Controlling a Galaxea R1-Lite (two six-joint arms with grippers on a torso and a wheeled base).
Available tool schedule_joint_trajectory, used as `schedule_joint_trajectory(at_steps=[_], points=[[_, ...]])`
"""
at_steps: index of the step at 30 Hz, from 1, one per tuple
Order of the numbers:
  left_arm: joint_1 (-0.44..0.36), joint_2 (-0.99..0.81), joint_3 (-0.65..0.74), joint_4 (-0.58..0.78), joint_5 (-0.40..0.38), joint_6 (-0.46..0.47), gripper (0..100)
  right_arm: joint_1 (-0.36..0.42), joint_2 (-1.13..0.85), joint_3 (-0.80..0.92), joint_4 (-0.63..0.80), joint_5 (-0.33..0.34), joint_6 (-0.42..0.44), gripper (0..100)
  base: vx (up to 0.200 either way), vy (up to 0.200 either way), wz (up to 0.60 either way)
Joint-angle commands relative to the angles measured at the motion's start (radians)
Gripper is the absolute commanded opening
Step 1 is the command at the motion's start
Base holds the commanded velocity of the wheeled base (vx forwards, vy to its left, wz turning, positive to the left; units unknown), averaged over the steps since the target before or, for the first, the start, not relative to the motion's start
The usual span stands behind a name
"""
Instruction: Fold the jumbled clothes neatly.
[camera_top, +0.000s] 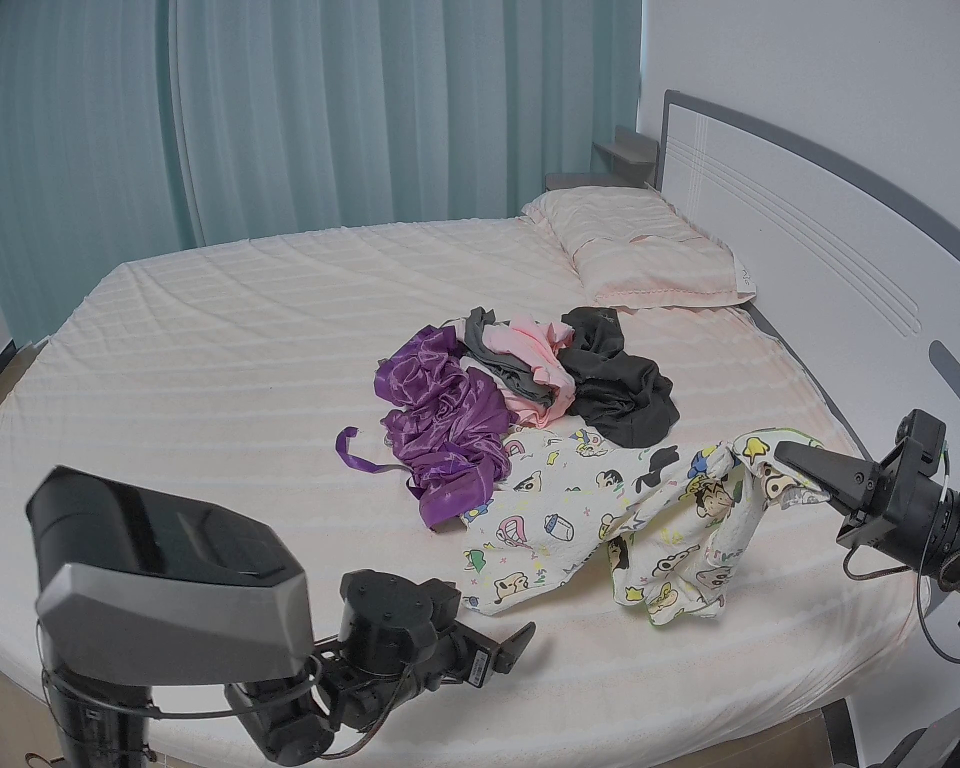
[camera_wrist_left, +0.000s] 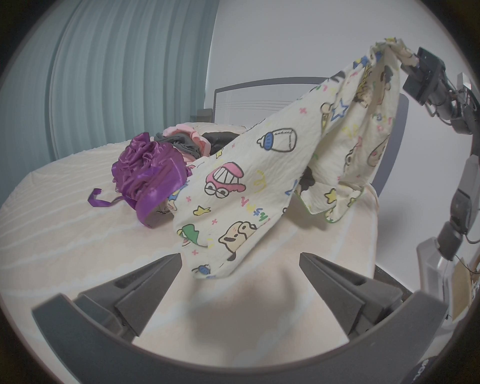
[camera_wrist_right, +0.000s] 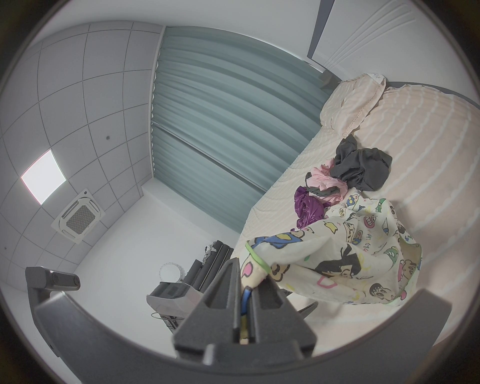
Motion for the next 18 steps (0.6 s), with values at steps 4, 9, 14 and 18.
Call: schedule_joint_trajectory(at_steps=[4, 9, 14, 18], points=[[0.001, 0.158, -0.128, -0.068, 0.007, -0.089, 100, 0.002, 0.032, -0.037, -0.005, -0.007, 0.002, 0, 0.0, 0.0, 0.0], [0.027, 0.193, -0.14, -0.14, 0.004, -0.122, 100, 0.007, 0.014, -0.057, -0.005, -0.005, 0.0, 0, 0.0, 0.0, 0.0], [0.05, 0.273, -0.175, -0.199, 0.007, -0.12, 100, 0.008, -0.008, -0.06, 0.006, -0.001, 0.0, 0, 0.0, 0.0, 0.0], [0.058, 0.316, -0.257, -0.203, 0.013, -0.125, 100, 0.007, -0.014, -0.06, 0.007, -0.001, 0.002, 0, 0.0, 0.0, 0.0]])
